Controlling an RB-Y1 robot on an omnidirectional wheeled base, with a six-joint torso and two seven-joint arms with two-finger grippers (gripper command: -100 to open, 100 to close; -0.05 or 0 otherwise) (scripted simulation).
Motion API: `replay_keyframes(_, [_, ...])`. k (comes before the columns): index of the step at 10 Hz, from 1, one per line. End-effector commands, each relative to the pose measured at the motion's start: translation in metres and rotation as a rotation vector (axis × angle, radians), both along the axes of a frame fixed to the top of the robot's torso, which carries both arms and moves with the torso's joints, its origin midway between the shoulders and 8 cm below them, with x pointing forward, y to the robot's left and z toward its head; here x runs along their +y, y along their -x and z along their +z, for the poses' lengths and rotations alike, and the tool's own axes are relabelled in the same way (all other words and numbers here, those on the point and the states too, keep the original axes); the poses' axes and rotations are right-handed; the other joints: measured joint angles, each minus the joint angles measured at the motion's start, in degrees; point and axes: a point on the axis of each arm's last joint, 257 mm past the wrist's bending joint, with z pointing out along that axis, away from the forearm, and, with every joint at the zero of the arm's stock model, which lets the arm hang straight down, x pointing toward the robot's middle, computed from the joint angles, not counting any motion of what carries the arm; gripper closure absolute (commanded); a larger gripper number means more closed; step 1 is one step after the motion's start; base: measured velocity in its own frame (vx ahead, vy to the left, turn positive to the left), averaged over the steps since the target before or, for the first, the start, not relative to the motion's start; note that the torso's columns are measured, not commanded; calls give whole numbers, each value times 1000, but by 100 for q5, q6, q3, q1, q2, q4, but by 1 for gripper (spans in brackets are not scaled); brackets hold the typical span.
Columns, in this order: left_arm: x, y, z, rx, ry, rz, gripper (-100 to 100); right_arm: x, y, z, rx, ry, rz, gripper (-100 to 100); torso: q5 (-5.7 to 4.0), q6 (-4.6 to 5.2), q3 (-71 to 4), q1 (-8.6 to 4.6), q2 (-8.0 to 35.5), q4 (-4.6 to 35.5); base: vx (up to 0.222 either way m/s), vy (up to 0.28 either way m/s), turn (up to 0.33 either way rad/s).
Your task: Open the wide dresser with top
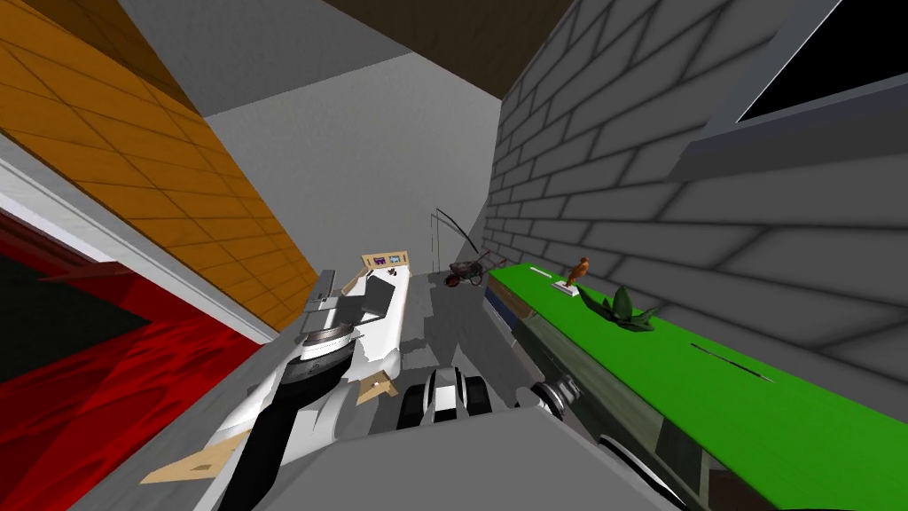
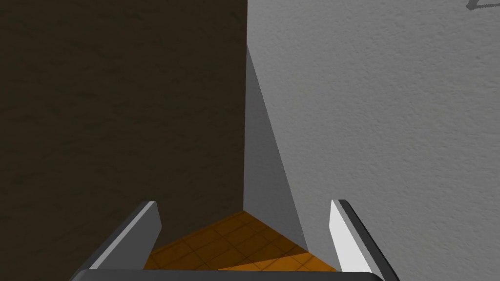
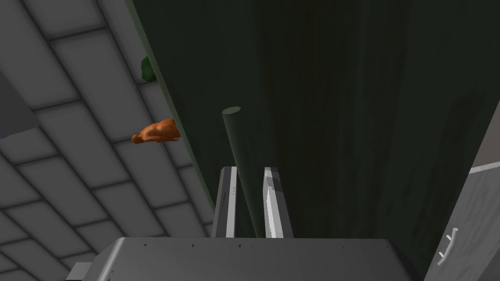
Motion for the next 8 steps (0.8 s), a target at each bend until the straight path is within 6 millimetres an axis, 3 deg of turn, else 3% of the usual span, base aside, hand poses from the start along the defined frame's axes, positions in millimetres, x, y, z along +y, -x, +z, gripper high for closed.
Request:
replay_keyframes(1, [0, 0, 0, 0, 0, 0, 0, 5, -10, 10, -7, 30, 17, 100, 5, 8, 1, 10, 6, -1, -3, 40, -67])
replay_keyframes(4, [0, 0, 0, 0, 0, 0, 0, 18, -24, 20, -17, 50, 43, 100, 16, 13, 5, 20, 17, 5, -5, 40, -118])
replay_keyframes(5, [0, 0, 0, 0, 0, 0, 0, 22, -23, 11, -11, 26, 46, 100, 16, 5, 6, 17, 16, 8, 1, 16, 4])
replay_keyframes(8, [0, 0, 0, 0, 0, 0, 0, 30, -30, 17, -20, 41, 54, 100, 20, 1, 13, 50, 27, 12, -61, 150, -25])
